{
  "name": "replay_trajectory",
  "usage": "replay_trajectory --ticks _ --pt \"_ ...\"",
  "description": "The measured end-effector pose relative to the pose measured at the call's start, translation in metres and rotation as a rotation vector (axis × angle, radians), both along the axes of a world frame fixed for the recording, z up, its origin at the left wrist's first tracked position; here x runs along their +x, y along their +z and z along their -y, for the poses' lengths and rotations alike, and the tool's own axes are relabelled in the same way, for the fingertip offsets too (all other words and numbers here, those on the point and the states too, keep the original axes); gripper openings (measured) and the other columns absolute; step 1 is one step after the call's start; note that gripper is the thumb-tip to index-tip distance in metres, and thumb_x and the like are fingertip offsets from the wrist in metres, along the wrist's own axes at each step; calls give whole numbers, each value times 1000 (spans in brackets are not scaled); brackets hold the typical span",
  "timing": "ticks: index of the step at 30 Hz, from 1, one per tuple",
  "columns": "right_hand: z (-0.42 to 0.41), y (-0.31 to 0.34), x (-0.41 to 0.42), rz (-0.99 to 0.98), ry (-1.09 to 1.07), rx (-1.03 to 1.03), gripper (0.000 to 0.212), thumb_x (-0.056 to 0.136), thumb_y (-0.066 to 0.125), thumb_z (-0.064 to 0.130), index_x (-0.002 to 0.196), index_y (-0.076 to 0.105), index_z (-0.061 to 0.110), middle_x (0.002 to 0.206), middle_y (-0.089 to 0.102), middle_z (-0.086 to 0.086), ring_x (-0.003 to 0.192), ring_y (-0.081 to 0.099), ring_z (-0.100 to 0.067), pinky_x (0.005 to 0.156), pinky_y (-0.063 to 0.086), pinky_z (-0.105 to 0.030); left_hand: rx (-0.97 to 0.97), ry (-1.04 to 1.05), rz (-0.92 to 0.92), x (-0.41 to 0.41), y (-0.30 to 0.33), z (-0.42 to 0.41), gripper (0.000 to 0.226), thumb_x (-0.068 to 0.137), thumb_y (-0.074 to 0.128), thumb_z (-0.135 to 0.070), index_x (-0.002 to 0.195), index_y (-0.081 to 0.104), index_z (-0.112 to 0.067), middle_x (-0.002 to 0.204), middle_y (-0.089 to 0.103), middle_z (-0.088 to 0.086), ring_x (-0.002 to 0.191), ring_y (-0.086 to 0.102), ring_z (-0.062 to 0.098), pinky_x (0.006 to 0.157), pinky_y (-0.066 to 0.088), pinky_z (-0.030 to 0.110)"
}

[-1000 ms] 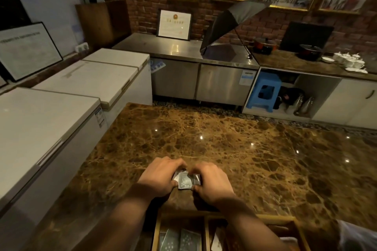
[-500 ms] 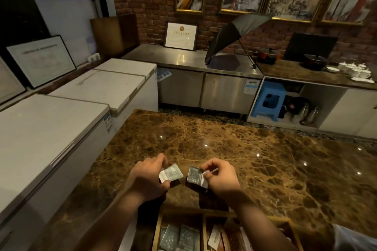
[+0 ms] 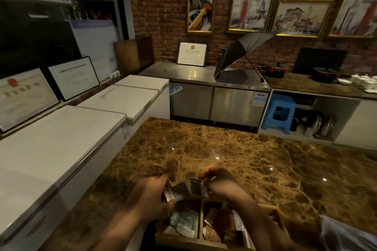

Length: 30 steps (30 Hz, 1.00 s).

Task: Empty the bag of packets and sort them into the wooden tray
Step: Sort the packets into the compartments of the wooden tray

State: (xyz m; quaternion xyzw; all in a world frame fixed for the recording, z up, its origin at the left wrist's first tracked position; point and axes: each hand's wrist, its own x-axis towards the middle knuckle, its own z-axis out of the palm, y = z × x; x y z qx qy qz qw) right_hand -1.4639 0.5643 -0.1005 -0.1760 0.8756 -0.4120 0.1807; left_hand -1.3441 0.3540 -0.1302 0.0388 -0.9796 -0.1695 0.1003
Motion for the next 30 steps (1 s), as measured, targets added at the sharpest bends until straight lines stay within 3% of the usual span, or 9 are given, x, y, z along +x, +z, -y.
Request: replay_trajectory --ticks 3,6,10,12,15,19,22,25,30 --pt "-3 4 6 1 -15 -52 29 89 62 1 87 74 28 94 71 10 90 66 -9 80 57 -28 -16 -3 11 12 0 -10 51 65 60 -64 110 48 -44 101 65 -20 97 62 8 87 49 30" --pt "-2 6 11 20 8 -98 35 91 60 2 82 73 34 91 72 11 83 67 -5 67 55 -21 -26 -18 51 25 -3 -18 45 64 59 -66 102 42 -47 94 56 -24 94 53 5 91 45 32" --pt "1 0 18 158 78 -57 33 94 58 6 89 70 35 97 70 8 80 68 -6 55 52 -13 48 -16 86 39 -3 -22 58 58 61 -76 107 41 -51 92 49 -28 95 44 3 88 45 30" --pt "1 -11 24 168 145 60 23 92 63 12 100 67 33 104 68 6 89 67 -9 61 55 -16 89 3 77 43 3 -19 54 61 63 -73 107 43 -51 96 50 -26 96 45 3 84 48 30" --pt "-3 -23 26 40 122 169 27 91 67 25 117 62 31 111 64 9 99 63 -7 76 54 -21 106 50 29 42 11 -9 34 74 65 -52 103 47 -48 97 57 -24 89 55 -2 76 56 26" --pt "-25 -7 15 -142 -3 39 15 92 67 24 101 70 36 97 69 16 86 63 2 65 47 -13 83 130 -10 35 17 2 32 85 63 -45 115 51 -40 109 63 -17 97 59 5 83 54 29" --pt "-61 9 4 -287 -128 24 9 91 70 23 91 73 32 91 72 13 83 66 -2 70 52 -18 132 159 -28 23 18 -3 36 87 67 -41 120 55 -36 112 64 -15 99 62 6 83 54 28" --pt "-99 17 -2 -329 -262 131 11 92 68 22 91 72 32 96 73 8 86 67 -8 84 56 -31 115 131 -16 6 17 -19 40 89 67 -38 126 56 -30 118 65 -8 108 61 11 94 50 35" --pt "-152 11 14 -313 -345 233 18 90 69 23 106 69 33 101 71 11 94 67 -7 87 59 -36 32 -63 -59 -12 15 -67 45 90 59 -47 134 48 -40 128 61 -13 116 58 9 98 48 31"
